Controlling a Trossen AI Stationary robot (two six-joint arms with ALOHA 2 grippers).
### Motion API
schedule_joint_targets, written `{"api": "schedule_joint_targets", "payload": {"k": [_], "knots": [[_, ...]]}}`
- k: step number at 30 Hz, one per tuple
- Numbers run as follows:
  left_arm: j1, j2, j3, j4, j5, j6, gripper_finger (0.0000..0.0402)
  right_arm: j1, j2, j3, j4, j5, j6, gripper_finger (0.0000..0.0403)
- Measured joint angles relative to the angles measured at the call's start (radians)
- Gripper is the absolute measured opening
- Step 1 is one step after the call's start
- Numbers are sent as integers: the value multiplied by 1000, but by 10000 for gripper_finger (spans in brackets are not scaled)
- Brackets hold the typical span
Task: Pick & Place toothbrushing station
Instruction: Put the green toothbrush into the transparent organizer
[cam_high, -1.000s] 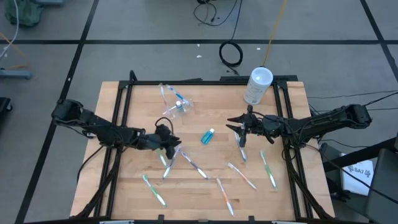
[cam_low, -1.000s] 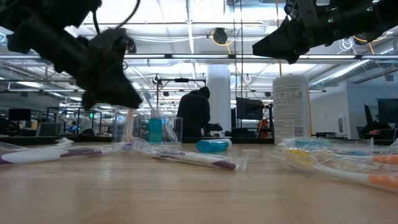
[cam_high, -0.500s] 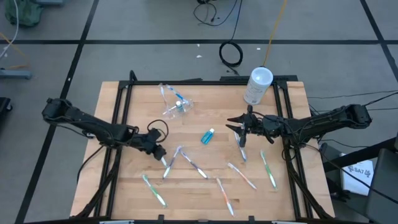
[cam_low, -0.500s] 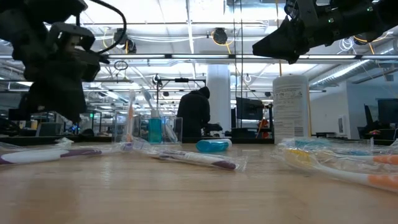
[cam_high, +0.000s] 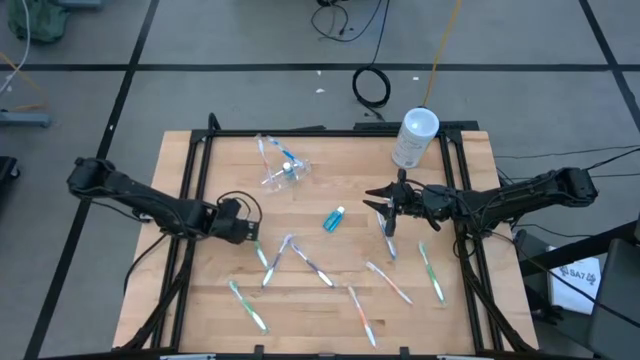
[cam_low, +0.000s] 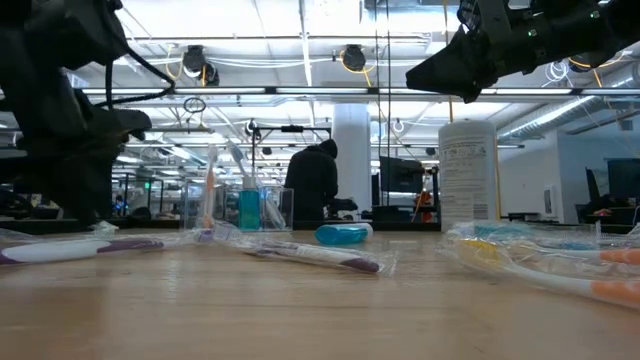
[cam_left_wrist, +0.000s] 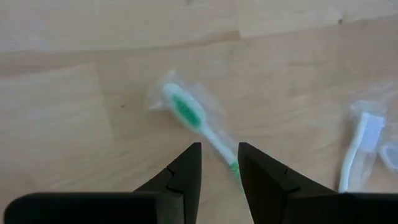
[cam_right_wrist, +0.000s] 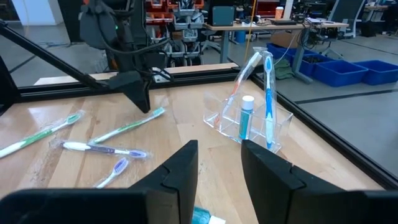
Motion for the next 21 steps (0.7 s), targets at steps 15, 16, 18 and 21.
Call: {"api": "schedule_joint_targets", "payload": {"k": [15,16,18,21], "knots": [[61,167,5,39,-6,98,135,0,0,0,0,0,0,114],[66,167,4,39,-11,114,128,0,0,0,0,0,0,114],[79,168,3,39,-15,140,109,0,0,0,0,0,0,114],[96,169,2,39,-27,186,74,0,0,0,0,0,0,114]]}}
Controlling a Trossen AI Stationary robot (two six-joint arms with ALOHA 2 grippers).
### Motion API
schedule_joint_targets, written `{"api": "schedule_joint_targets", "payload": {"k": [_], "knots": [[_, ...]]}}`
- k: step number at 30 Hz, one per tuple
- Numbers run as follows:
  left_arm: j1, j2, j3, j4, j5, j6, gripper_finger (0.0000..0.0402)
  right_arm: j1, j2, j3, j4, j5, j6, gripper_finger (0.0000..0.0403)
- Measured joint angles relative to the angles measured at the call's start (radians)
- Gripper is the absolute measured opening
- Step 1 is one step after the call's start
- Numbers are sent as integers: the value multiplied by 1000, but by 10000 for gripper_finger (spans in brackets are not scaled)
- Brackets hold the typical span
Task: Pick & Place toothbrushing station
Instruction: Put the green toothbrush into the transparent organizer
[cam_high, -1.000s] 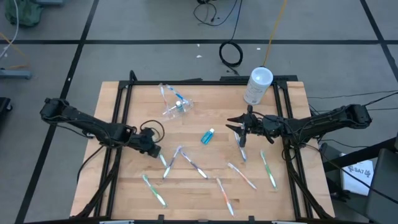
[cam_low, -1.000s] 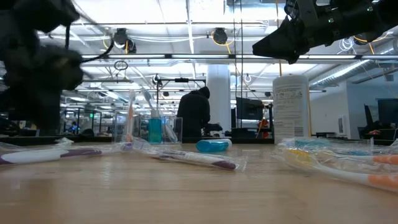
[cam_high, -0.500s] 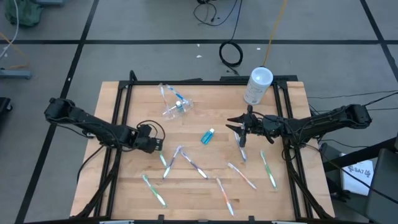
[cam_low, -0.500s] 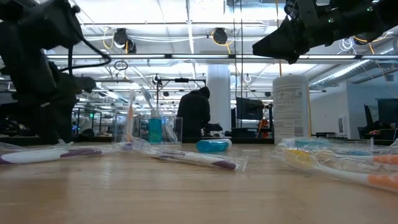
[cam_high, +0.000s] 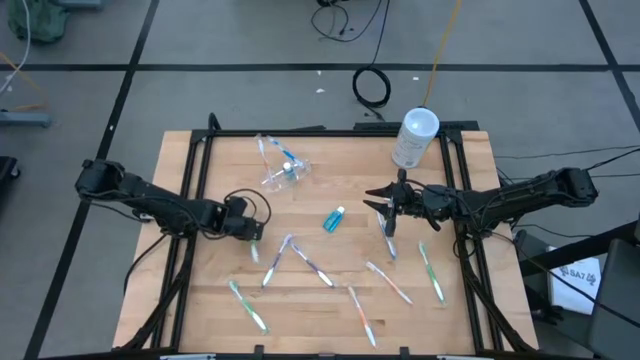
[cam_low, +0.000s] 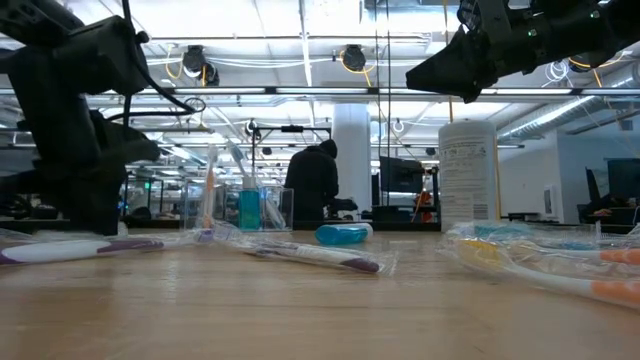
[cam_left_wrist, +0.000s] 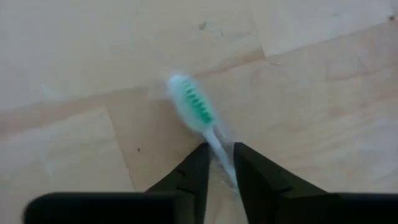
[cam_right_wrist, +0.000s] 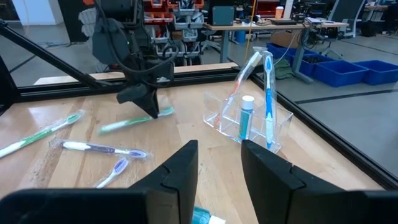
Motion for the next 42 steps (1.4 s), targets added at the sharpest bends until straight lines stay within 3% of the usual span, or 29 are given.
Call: {"api": "schedule_joint_targets", "payload": {"k": [6,10,18,22,31,37,42], "knots": [[20,1,-1,1,-24,36,13,0,0,0,0,0,0,114],[13,-28,-5,0,-59,63,11,0,0,0,0,0,0,114],[-24,-190,-6,165,-309,210,6,0,0,0,0,0,0,114],[-50,-266,-4,356,-476,420,7,0,0,0,1,1,0,114],[-52,-280,-4,867,-798,1112,2,0,0,0,2,0,0,114],[37,-253,-4,1050,-873,1338,2,0,0,0,1,0,-3,114],[150,-235,-4,1069,-811,1357,1,0,0,0,2,1,-3,114]]}}
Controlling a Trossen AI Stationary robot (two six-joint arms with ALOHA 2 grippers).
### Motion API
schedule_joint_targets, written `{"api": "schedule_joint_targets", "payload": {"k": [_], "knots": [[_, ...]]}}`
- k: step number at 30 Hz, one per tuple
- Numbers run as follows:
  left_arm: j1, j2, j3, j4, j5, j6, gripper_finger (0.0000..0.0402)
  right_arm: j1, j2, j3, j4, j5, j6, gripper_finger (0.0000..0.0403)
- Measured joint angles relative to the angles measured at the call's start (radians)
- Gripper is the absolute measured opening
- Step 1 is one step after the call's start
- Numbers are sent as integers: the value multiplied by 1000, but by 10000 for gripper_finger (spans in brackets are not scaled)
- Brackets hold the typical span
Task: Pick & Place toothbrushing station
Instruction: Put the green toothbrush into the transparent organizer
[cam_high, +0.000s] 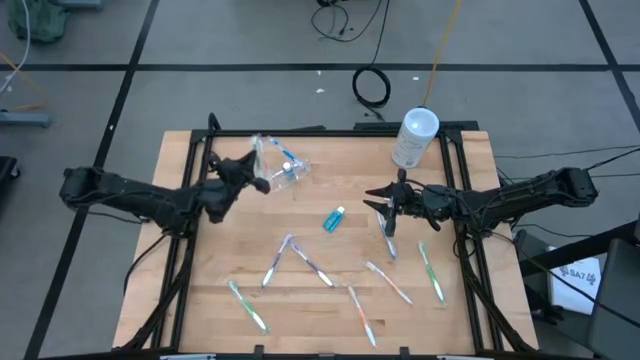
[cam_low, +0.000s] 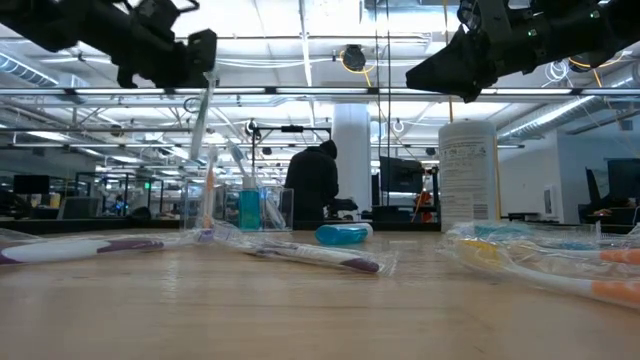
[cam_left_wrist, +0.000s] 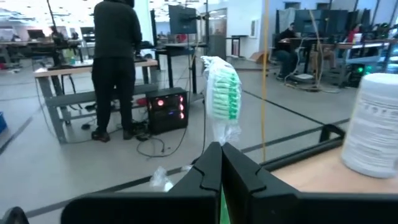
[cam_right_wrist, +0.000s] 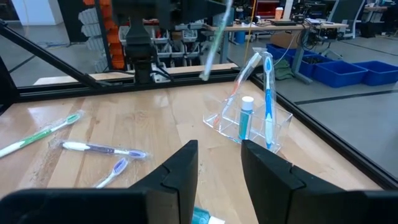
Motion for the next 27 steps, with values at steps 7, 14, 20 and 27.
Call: {"api": "schedule_joint_targets", "payload": {"k": [7,14,20,27], "knots": [[144,120,1,1,70,-69,2,0,0,0,3,0,0,114],[176,246,1,53,72,-101,4,0,0,0,3,0,-7,114],[144,284,1,-17,72,-135,6,0,0,0,3,0,-27,114],[108,289,1,-135,73,-274,31,0,0,0,2,0,-16,114]]}}
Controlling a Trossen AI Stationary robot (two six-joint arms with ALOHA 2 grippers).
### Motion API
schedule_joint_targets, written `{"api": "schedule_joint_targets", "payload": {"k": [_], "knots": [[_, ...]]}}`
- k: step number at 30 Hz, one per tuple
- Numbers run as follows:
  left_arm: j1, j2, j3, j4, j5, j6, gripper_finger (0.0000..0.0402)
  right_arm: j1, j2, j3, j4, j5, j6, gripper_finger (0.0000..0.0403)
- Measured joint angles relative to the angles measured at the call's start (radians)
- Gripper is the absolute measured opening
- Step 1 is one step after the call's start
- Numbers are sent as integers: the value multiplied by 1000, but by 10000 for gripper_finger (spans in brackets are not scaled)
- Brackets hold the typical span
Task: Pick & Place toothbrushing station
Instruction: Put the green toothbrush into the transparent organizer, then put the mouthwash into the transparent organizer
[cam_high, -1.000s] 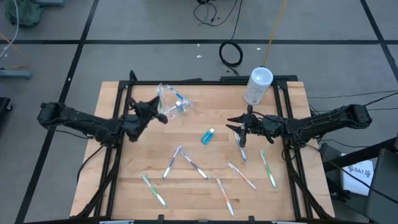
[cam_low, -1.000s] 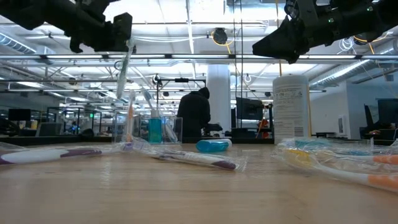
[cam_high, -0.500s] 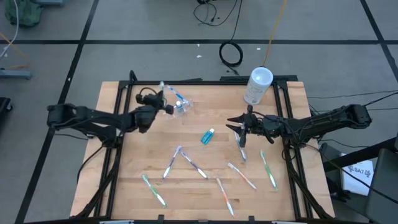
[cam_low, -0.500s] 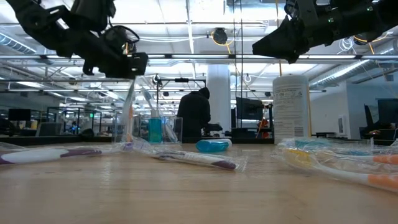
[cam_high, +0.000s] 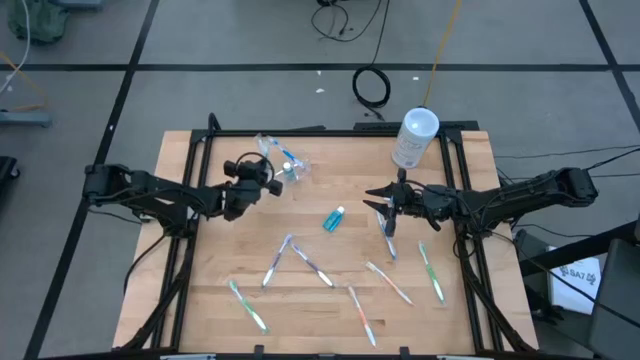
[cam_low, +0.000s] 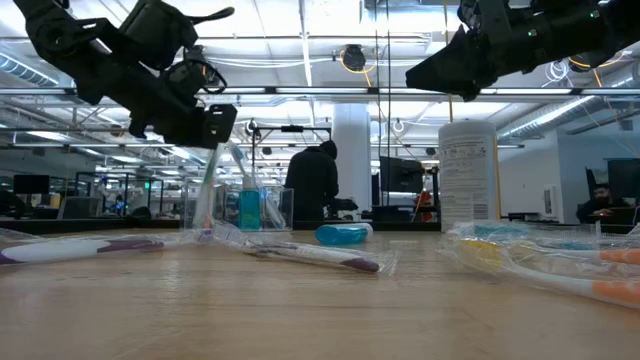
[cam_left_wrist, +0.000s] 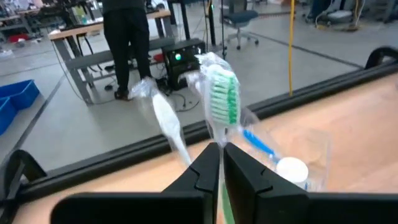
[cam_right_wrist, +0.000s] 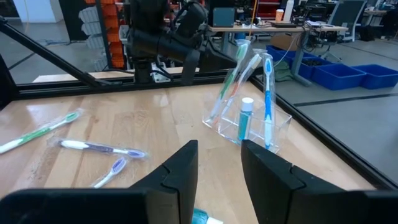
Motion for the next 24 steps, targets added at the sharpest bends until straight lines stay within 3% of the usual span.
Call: {"api": "schedule_joint_targets", "payload": {"k": [12,18,24], "knots": [[-40,0,0,-73,0,-3,96,0,0,0,-37,-1,49,114],[-40,0,0,-75,68,-6,135,0,0,0,-36,0,42,114],[-40,0,0,-74,91,-11,149,0,0,0,-37,0,34,114]]}}
